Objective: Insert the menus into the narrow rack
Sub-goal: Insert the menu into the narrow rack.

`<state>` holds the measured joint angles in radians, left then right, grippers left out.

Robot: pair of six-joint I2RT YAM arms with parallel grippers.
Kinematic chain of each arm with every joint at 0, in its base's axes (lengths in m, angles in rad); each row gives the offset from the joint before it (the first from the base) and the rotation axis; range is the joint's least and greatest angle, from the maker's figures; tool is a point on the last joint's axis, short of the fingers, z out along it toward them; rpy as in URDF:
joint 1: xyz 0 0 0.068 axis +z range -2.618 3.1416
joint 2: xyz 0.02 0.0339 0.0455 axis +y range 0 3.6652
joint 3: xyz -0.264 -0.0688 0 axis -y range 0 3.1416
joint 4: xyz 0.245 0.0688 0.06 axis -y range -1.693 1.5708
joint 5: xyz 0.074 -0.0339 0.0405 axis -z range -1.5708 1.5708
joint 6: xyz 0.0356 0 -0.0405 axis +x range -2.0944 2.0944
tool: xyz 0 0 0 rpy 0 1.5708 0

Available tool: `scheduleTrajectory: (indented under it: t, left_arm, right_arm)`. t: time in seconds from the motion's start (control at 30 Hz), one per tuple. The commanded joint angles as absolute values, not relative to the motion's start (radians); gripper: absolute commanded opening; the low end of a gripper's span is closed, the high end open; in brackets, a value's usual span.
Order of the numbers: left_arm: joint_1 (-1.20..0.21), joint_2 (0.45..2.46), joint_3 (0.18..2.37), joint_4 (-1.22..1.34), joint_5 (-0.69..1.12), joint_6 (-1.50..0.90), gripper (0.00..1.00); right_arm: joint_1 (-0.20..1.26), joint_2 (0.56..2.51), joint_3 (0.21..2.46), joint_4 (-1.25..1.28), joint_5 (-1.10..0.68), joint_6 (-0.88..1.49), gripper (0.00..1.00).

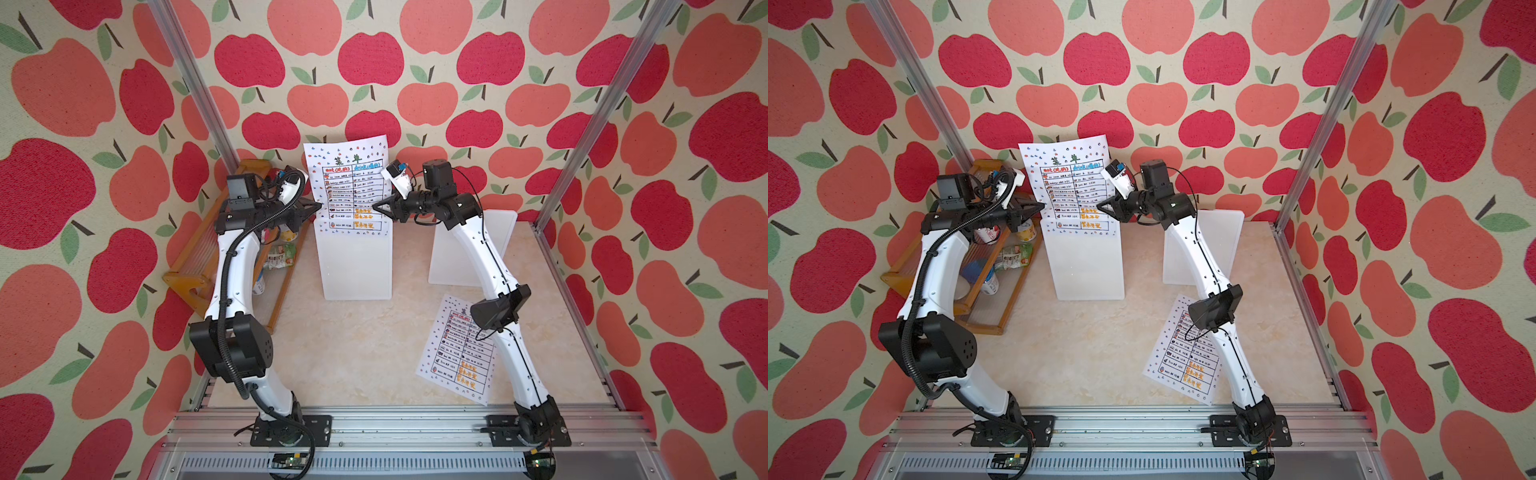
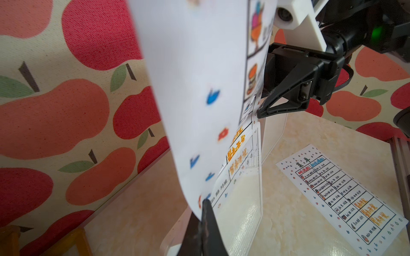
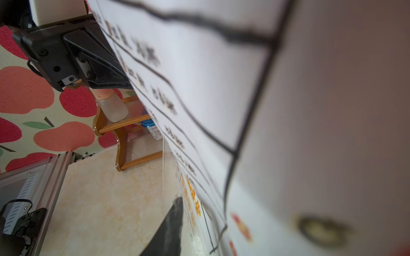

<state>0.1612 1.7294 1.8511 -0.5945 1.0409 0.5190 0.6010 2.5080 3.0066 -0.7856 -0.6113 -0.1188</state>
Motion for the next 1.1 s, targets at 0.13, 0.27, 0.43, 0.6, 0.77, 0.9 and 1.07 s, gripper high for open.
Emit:
scheduleTrajectory:
  t: [0.13, 0.27, 0.43, 0.6, 0.77, 0.9, 1.07]
  left_arm:
    - [0.180, 1.718, 1.824, -0.619, 1.062, 0.542, 0.00]
    - [0.191, 1.713, 1.821, -0.627, 1.057, 0.552, 0.04]
    - [0.200, 1.715, 1.829, -0.606, 1.067, 0.542, 0.13]
    - [0.201, 1.745, 1.876, -0.612, 1.088, 0.534, 0.17]
    - [0.194, 1.777, 1.928, -0.616, 1.100, 0.531, 0.18]
    - [0.194, 1.801, 1.971, -0.629, 1.112, 0.538, 0.19]
    - [0.190, 1.842, 2.031, -0.655, 1.129, 0.541, 0.19]
  right_arm:
    - [0.592, 2.485, 3.034, -0.693, -0.635, -0.078, 0.39]
    - [0.588, 2.481, 3.036, -0.701, -0.643, -0.084, 0.26]
    - [0.586, 2.478, 3.037, -0.741, -0.661, -0.107, 0.10]
    - [0.587, 2.479, 3.039, -0.789, -0.678, -0.125, 0.04]
    - [0.587, 2.486, 3.064, -0.832, -0.692, -0.133, 0.01]
    - [0.586, 2.501, 3.092, -0.886, -0.706, -0.144, 0.00]
    - [0.586, 2.515, 3.098, -0.924, -0.715, -0.148, 0.00]
